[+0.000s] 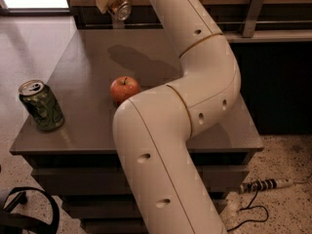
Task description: Place orange can upright
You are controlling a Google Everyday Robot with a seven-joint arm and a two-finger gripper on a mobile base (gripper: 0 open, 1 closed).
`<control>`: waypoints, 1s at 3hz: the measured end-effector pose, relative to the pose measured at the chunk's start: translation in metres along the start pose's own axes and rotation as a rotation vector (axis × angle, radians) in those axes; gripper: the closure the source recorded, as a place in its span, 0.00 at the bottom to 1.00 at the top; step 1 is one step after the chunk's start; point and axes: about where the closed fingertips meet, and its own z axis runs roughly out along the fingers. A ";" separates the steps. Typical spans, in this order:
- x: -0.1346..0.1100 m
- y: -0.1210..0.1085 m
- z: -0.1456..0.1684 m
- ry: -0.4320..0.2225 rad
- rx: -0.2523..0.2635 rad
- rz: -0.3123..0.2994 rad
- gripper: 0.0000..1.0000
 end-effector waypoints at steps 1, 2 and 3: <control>-0.017 0.002 -0.007 -0.062 -0.003 -0.049 1.00; -0.029 0.005 -0.007 -0.110 0.010 -0.064 1.00; 0.012 0.020 0.059 -0.001 0.036 -0.021 1.00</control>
Offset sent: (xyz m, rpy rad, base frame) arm -0.1026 0.0214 -0.0354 0.0696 -0.1953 0.0489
